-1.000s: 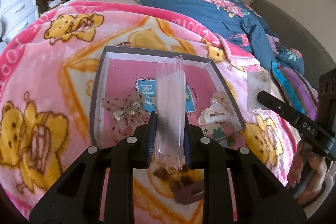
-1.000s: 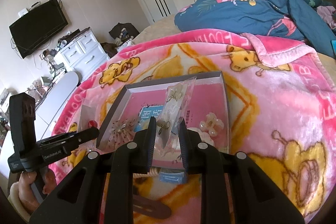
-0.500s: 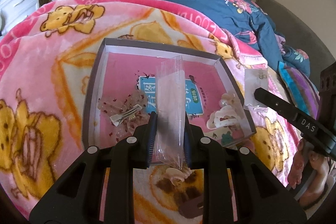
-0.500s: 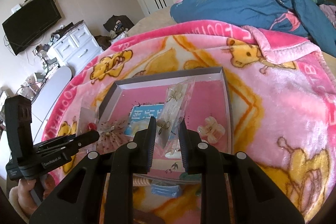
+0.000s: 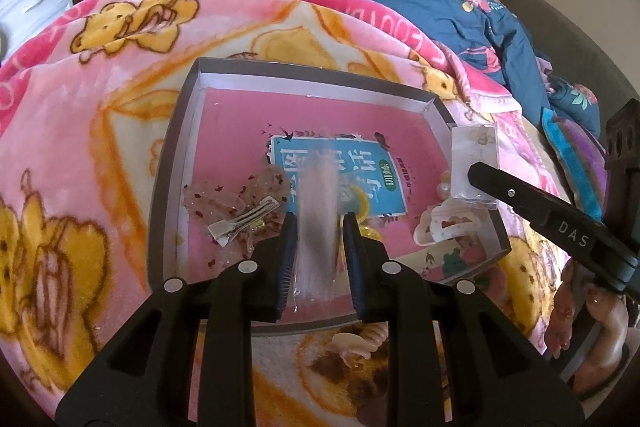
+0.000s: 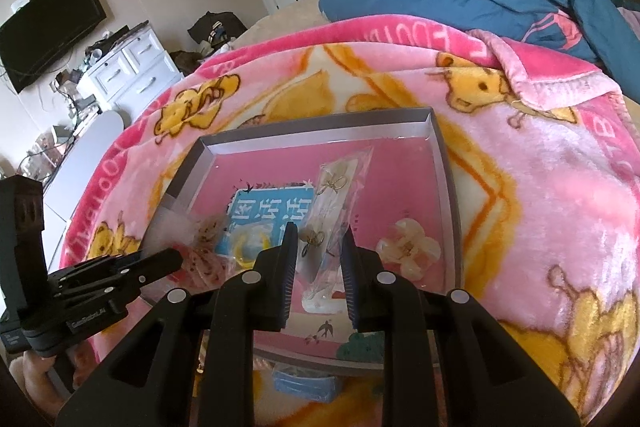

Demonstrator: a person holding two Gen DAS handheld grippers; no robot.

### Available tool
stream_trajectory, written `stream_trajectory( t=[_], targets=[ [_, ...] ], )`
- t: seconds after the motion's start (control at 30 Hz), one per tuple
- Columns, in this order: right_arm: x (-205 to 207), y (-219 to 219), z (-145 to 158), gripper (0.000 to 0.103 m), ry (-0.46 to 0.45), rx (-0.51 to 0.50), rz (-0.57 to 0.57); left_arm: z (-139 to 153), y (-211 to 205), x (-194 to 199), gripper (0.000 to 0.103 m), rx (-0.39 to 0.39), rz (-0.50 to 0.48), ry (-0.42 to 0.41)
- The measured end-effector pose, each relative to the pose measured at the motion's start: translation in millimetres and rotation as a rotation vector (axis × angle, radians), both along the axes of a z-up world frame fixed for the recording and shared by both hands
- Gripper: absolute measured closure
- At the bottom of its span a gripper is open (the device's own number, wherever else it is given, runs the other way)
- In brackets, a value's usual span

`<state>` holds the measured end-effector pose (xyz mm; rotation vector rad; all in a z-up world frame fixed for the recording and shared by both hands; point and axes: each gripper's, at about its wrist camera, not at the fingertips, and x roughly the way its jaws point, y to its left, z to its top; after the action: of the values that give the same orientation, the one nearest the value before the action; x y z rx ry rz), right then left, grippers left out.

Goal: Organize jewelry
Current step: 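Lower the clear bag into the box with left tool while right tool releases the white card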

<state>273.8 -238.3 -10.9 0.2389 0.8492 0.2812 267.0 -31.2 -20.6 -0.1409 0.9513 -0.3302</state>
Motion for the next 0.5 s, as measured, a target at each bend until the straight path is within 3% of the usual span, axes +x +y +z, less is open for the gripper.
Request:
stream_trajectory(
  t=[0.37, 0.5],
  targets=[
    [0.4, -0.5, -13.1, 0.079, 0.03, 0.008, -0.011, 0.1, 4.9, -9.4, 0.088, 0.006, 0.004, -0.012],
    [-3.1, -2.0, -14.1, 0.073, 0.034, 0.013, -0.014, 3.4, 7.7, -14.8, 0.088, 0.006, 0.011, -0.019]
  ],
)
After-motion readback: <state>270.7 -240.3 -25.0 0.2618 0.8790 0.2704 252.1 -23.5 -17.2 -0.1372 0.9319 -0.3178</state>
